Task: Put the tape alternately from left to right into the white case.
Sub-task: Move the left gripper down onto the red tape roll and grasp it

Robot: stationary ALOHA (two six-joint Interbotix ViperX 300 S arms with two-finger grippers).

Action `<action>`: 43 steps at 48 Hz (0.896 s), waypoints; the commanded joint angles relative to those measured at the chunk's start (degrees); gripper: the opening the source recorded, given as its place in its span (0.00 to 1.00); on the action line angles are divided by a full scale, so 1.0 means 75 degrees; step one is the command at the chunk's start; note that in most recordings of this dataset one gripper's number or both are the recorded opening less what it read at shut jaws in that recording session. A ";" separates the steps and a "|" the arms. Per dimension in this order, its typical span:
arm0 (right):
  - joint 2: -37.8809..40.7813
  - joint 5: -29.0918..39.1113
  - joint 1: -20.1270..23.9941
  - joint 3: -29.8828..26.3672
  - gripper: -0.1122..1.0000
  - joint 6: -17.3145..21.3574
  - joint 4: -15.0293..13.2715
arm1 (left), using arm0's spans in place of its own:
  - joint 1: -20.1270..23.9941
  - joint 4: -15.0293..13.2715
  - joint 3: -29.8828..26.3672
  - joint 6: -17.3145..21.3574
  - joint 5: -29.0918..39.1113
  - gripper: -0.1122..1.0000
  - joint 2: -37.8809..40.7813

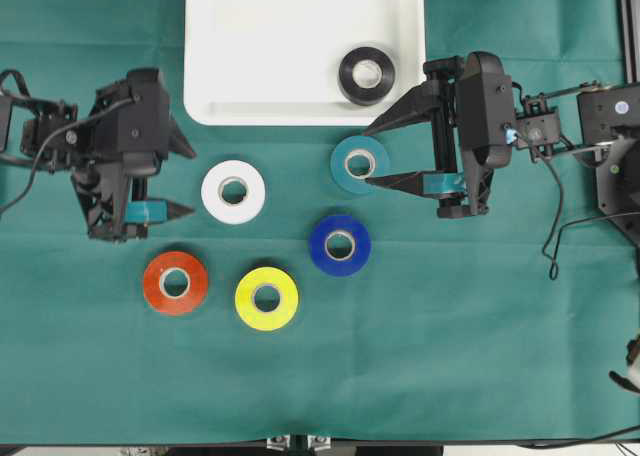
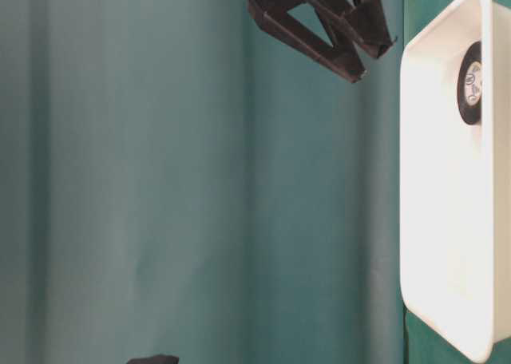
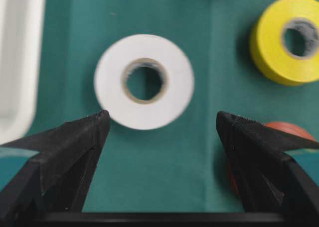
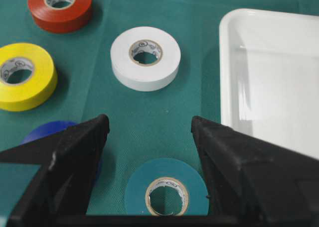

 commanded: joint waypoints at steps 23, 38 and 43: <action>0.0012 -0.0047 0.0023 -0.0094 0.77 -0.0035 -0.0012 | -0.1301 -0.0023 -0.0012 -0.2133 -0.0012 0.65 -0.0059; 0.0023 -0.0035 0.0023 -0.0082 0.77 -0.0035 -0.0012 | -0.1406 -0.0023 0.0176 -0.2367 -0.0047 0.65 0.0117; 0.0035 -0.0035 0.0023 -0.0070 0.77 -0.0035 -0.0012 | -0.1406 -0.0012 0.0105 -0.2367 -0.0047 0.65 0.0492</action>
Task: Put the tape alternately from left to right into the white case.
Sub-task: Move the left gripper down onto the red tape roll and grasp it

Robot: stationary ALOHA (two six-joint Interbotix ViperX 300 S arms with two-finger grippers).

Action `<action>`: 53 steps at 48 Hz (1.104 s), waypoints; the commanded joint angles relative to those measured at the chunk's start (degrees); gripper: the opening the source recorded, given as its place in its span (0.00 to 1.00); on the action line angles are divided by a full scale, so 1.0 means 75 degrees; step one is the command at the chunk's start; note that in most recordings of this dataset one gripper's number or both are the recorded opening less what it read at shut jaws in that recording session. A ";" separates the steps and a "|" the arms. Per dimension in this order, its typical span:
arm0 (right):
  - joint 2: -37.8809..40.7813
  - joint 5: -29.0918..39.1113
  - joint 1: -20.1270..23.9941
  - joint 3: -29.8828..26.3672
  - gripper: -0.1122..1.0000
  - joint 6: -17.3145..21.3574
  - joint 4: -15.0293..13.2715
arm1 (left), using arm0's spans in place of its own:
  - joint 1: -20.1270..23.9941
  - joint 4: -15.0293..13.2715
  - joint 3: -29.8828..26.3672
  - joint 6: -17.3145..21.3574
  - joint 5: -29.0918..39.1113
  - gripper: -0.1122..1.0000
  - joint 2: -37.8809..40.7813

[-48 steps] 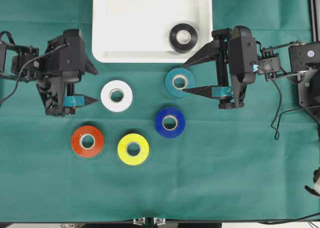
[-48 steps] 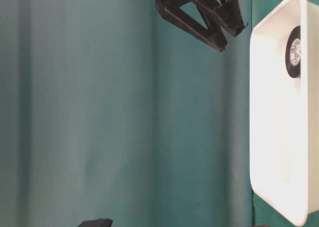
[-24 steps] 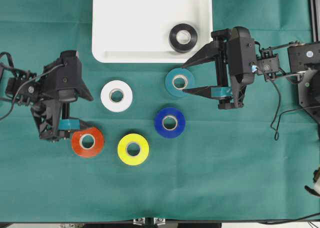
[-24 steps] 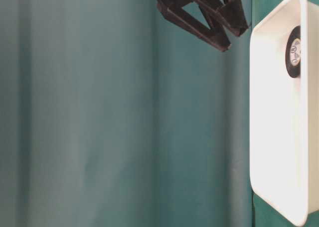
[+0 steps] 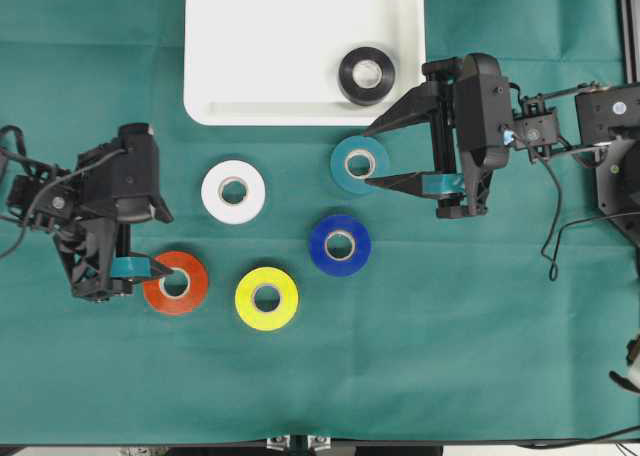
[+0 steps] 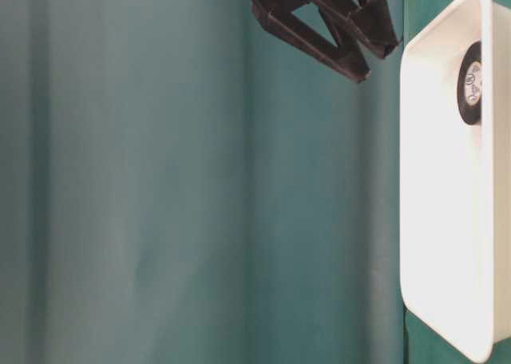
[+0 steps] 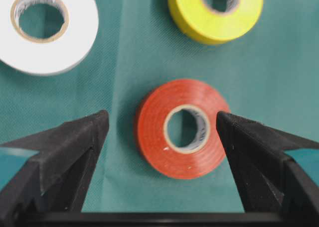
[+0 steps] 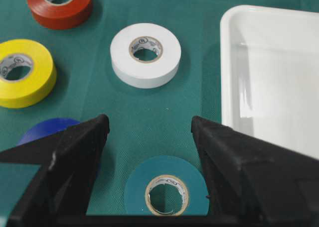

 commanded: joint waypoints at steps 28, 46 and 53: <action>0.0082 -0.0035 0.0023 -0.0129 0.77 -0.0012 -0.0012 | -0.0094 0.0000 -0.0809 0.0047 0.0316 0.65 0.1512; 0.0082 -0.0035 0.0023 -0.0117 0.77 -0.0012 -0.0012 | -0.0105 0.0000 -0.0867 0.0059 0.0914 0.65 0.1699; 0.0082 -0.0035 0.0023 -0.0105 0.77 -0.0023 -0.0012 | -0.0129 0.0012 -0.0937 0.0070 0.1020 0.65 0.1898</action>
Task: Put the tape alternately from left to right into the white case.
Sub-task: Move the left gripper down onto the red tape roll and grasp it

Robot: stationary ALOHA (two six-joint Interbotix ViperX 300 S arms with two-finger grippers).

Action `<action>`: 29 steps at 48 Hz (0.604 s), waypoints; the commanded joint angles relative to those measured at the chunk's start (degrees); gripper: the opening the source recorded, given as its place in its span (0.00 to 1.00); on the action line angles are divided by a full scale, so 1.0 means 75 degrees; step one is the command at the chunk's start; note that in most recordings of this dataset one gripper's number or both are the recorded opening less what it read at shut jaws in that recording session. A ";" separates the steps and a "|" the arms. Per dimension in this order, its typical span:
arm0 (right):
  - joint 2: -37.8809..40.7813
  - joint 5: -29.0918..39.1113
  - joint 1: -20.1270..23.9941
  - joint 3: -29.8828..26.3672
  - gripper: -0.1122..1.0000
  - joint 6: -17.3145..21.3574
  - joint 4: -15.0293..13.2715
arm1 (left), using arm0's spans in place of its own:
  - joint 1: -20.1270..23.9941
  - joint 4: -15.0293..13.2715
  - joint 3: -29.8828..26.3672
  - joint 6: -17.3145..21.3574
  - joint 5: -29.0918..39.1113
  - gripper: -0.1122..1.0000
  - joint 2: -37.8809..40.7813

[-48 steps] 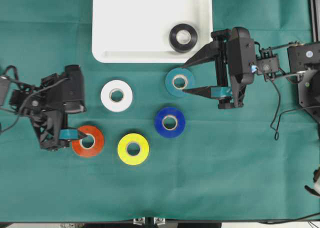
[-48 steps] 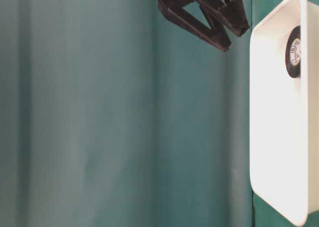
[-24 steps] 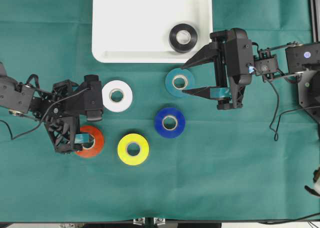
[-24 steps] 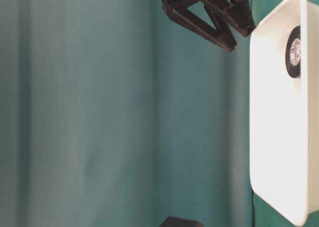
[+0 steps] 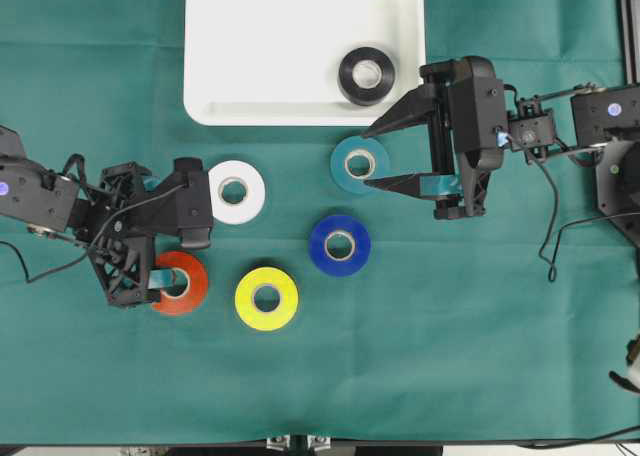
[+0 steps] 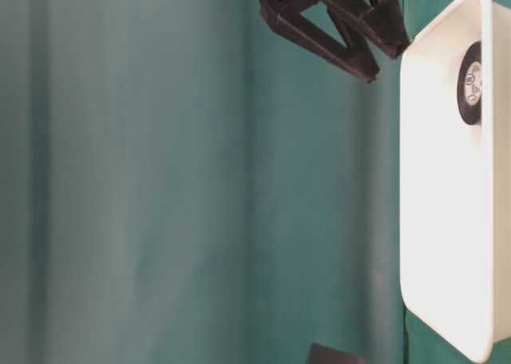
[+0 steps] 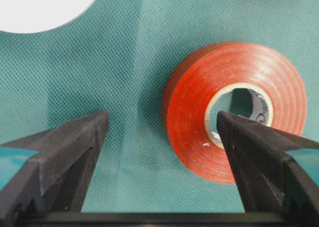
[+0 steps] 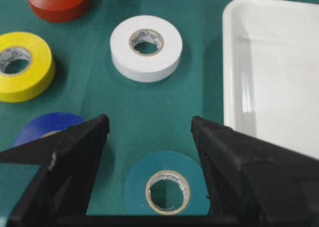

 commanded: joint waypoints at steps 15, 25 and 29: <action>-0.0047 -0.0035 0.0023 -0.0070 0.77 -0.0012 -0.0012 | -0.0152 0.0023 -0.0363 0.0047 0.0141 0.65 0.0270; 0.0012 -0.0070 0.0023 -0.0070 0.77 -0.0012 -0.0012 | -0.0223 0.0023 -0.0480 0.0047 0.0539 0.53 0.0281; 0.0047 -0.0070 0.0023 -0.0070 0.77 -0.0012 -0.0012 | -0.0223 0.0023 -0.0574 0.0047 0.0785 0.34 0.0270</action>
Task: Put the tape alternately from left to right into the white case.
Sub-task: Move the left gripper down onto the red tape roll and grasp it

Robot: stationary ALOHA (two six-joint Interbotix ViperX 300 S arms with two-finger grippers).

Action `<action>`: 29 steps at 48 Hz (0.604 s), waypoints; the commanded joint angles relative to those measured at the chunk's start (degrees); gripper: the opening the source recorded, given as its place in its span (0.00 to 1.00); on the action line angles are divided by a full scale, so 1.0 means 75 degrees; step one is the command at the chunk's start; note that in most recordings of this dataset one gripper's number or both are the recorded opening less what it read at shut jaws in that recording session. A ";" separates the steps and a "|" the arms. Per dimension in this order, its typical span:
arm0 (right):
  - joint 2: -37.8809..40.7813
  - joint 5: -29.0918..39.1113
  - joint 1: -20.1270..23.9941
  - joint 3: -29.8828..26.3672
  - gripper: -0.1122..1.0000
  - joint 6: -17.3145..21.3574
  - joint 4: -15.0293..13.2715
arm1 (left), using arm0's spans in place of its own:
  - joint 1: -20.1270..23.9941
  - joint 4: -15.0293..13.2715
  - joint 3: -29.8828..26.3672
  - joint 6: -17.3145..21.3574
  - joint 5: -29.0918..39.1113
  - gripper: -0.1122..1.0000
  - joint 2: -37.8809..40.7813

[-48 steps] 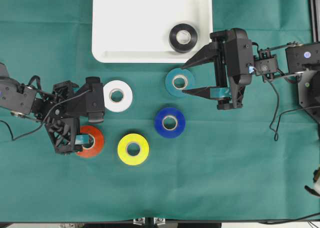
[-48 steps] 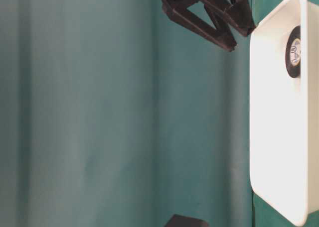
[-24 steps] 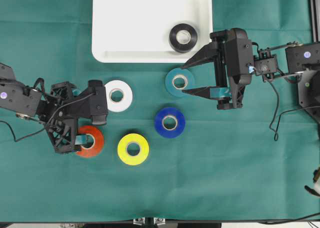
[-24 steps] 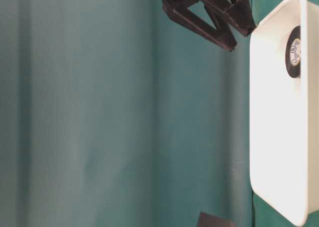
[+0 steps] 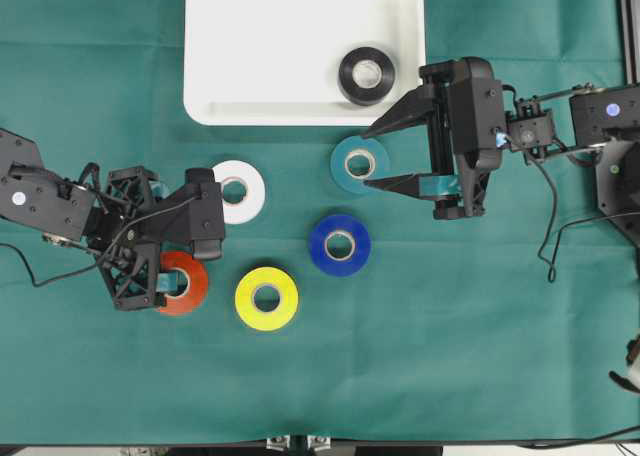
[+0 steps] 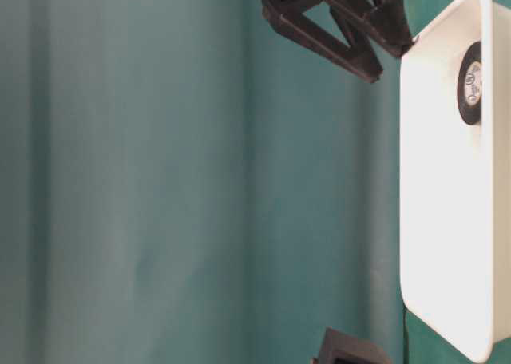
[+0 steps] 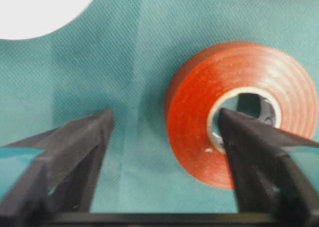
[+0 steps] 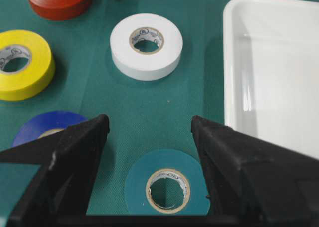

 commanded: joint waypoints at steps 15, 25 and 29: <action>0.0012 -0.0070 0.0023 -0.0070 0.77 0.0000 -0.0012 | -0.0117 -0.0023 -0.0258 -0.0023 0.0258 0.07 -0.0059; 0.0023 -0.0035 0.0023 -0.0082 0.77 0.0000 -0.0012 | -0.0117 -0.0023 -0.0270 -0.0023 0.0246 0.07 -0.0141; 0.0023 -0.0035 0.0023 -0.0070 0.77 0.0000 -0.0012 | -0.0117 -0.0023 -0.0270 -0.0023 0.0258 0.07 -0.0258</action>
